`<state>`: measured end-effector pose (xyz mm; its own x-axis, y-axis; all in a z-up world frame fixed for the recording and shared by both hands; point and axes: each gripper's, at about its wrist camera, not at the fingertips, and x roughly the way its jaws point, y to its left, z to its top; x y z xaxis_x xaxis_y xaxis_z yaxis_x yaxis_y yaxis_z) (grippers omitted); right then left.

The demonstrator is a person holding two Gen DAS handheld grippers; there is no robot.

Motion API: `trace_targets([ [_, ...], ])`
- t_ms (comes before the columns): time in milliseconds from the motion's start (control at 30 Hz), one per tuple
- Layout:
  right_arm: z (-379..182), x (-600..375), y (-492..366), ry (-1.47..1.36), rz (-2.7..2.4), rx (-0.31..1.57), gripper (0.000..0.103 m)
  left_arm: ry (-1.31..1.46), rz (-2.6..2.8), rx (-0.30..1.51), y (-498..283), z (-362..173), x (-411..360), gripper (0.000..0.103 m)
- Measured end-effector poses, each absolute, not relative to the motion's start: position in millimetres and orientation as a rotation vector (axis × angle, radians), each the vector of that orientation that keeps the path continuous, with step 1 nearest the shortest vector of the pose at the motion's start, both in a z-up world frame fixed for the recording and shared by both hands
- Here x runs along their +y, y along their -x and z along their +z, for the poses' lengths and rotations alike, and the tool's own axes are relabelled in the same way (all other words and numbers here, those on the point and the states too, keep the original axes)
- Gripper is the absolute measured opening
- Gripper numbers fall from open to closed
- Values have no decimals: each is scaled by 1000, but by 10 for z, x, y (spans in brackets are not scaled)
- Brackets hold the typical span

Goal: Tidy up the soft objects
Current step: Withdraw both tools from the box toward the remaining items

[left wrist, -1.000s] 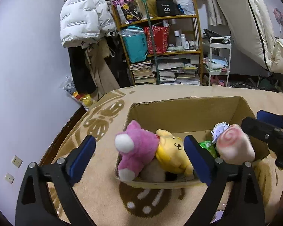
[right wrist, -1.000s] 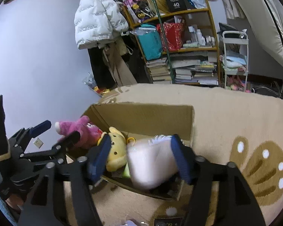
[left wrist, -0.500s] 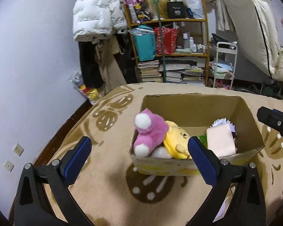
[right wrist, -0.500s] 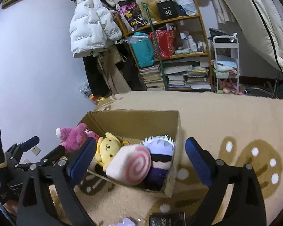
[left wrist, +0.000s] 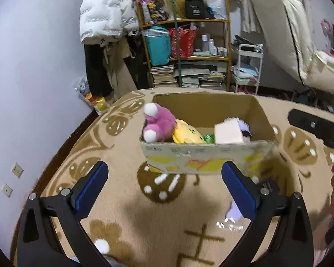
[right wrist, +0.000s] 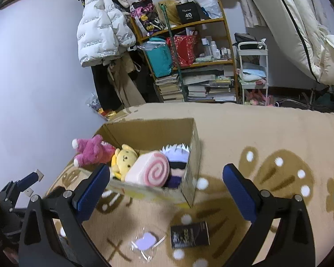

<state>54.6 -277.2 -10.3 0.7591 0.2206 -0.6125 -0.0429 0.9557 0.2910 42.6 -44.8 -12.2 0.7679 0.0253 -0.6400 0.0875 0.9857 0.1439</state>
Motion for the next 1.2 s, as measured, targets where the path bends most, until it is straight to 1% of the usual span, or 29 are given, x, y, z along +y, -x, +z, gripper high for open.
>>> trace_targets([
  [167, -122, -2786, -402, -245, 133, 741, 103, -194, -70, 694, -230, -108, -528, 101],
  [333, -159, -2780, -289, -223, 109, 775, 103, -197, -88, 716, -213, -151, -554, 101],
  [500, -282, -2807, -334, -245, 94, 829, 103, -169, -106, 785, -344, -278, -551, 101],
  [667, -531, -2817, -450, -275, 63, 951, 103, -173, -118, 852, -464, -447, -605, 101],
  [967, -788, -2835, -593, -309, 37, 1066, 103, -78, -143, 943, -716, -698, -648, 101],
  [1200, -972, -2807, -743, -330, 26, 1119, 103, -101, -170, 991, -867, -911, -766, 101],
])
